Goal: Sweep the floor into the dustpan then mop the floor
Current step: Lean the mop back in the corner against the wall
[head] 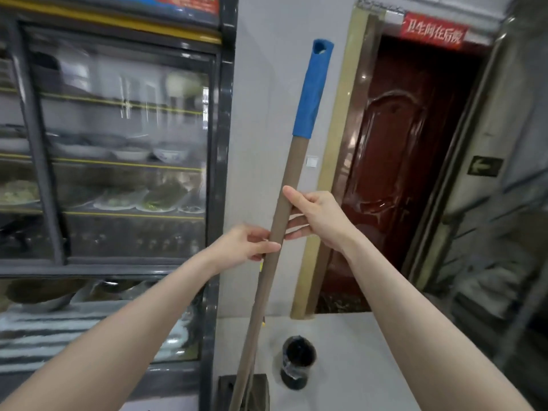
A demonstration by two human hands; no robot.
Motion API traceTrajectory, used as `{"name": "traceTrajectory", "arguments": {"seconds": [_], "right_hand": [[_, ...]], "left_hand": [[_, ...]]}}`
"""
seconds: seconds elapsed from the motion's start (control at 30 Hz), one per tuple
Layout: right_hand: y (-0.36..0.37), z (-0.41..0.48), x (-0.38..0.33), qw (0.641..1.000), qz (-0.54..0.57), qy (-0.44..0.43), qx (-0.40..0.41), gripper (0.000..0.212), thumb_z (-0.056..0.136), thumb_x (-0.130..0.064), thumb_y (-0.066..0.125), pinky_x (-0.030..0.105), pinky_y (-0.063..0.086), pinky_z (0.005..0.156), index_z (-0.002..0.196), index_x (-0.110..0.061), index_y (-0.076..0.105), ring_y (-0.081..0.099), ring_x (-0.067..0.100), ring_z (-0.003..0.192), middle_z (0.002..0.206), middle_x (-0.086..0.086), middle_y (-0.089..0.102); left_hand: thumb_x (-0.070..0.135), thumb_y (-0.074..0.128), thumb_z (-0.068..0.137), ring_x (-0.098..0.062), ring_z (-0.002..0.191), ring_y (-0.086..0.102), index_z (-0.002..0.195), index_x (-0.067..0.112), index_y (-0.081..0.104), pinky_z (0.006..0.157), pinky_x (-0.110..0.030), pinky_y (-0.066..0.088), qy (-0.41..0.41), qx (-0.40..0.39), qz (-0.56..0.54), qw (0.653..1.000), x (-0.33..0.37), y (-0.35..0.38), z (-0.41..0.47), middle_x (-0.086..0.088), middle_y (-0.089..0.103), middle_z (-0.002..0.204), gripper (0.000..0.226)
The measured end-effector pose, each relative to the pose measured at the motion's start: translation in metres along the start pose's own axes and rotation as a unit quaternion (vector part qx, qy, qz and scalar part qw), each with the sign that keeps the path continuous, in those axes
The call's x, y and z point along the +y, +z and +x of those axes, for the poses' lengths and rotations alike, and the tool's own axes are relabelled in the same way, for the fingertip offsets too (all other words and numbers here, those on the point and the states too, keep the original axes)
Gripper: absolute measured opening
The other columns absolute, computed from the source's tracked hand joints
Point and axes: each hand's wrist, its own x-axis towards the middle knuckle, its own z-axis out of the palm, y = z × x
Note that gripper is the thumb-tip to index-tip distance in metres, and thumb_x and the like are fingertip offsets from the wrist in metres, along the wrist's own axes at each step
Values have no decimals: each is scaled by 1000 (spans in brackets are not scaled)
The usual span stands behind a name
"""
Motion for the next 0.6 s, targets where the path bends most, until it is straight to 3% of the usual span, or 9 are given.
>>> {"name": "traceTrajectory", "arguments": {"seconds": [0.2, 0.33, 0.53, 0.6], "right_hand": [[-104, -23, -16, 998, -25, -44, 28, 48, 93, -37, 59, 43, 61, 63, 104, 9, 67, 70, 42, 78, 99, 28, 68], [-173, -32, -21, 996, -45, -71, 34, 45, 92, -40, 59, 43, 61, 62, 100, 3, 71, 72, 37, 74, 92, 23, 72], [-244, -17, -26, 991, -62, -104, 56, 36, 92, -41, 60, 39, 60, 58, 83, -10, 76, 72, 33, 70, 80, 14, 74], [-260, -7, -31, 989, -71, -115, 59, 35, 92, -41, 60, 41, 61, 59, 81, -12, 76, 72, 32, 69, 79, 12, 74]], "left_hand": [[10, 62, 90, -11, 71, 57, 108, -2, 67, 72, -21, 47, 45, 0, 11, 999, 57, 81, 48, -5, 64, 80, 22], [12, 62, 91, -19, 78, 57, 104, -4, 68, 77, -31, 47, 89, 6, 31, 996, 88, 133, 83, -15, 65, 86, 21], [16, 62, 91, -21, 68, 43, 94, -14, 64, 70, -33, 37, 137, 26, 66, 988, 117, 181, 143, -13, 50, 70, 30], [18, 61, 92, -20, 70, 42, 94, -15, 62, 70, -38, 41, 157, 31, 77, 984, 125, 184, 160, -14, 50, 71, 34]]}}
